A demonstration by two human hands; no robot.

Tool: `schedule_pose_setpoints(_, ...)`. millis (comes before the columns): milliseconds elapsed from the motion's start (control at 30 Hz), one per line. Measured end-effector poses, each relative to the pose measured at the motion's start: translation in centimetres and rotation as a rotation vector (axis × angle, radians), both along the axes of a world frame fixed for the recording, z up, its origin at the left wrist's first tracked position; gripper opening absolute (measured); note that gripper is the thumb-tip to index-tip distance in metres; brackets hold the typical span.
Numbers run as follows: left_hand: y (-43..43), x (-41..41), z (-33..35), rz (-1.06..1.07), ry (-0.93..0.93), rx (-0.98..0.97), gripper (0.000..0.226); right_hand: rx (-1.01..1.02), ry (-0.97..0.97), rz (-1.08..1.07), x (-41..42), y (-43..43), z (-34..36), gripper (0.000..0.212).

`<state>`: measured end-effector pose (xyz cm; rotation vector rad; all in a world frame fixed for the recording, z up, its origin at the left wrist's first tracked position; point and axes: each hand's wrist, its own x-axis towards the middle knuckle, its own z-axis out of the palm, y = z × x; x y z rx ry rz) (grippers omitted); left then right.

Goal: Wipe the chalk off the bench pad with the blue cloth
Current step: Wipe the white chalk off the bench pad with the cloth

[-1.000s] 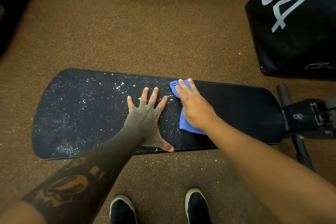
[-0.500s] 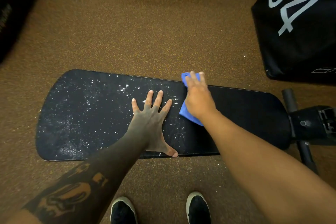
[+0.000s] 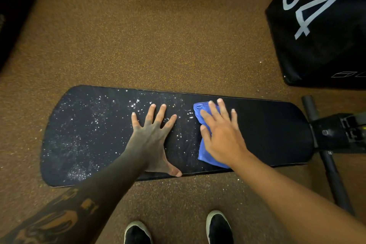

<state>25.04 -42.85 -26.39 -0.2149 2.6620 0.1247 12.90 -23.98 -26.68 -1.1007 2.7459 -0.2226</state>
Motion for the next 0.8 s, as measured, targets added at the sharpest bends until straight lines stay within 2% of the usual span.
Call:
schedule_pose_setpoints(133, -0.9, 0.2, 0.1, -0.004, -0.033, 0.036, 0.166, 0.053, -0.060, -0.012, 0.0, -0.2, -0.4, 0.054)
schedule_pose_setpoints(233, -0.9, 0.1, 0.2, -0.016, -0.038, 0.038, 0.165, 0.041, -0.025, -0.009, 0.5, -0.3, -1.2, 0.053)
schedule_pose_setpoints(467, -1.0, 0.1, -0.1, -0.016, -0.041, 0.027, 0.165, -0.064, -0.051, -0.014, 0.4, -0.7, -2.7, 0.051)
schedule_pose_setpoints(600, -0.9, 0.0, 0.0, -0.011, -0.035, 0.017, 0.166, -0.169, -0.099, -0.157, 1.6, -2.1, -2.5, 0.059)
schedule_pose_setpoints(733, -0.7, 0.2, 0.0, -0.005, -0.018, -0.014, 0.166, -0.185, -0.171, 0.048, 2.6, -1.9, -1.8, 0.064)
schedule_pose_setpoints(800, -0.7, 0.1, 0.0, -0.008, -0.021, -0.007, 0.167, -0.190, -0.149, -0.041, 0.6, -2.1, -1.8, 0.067)
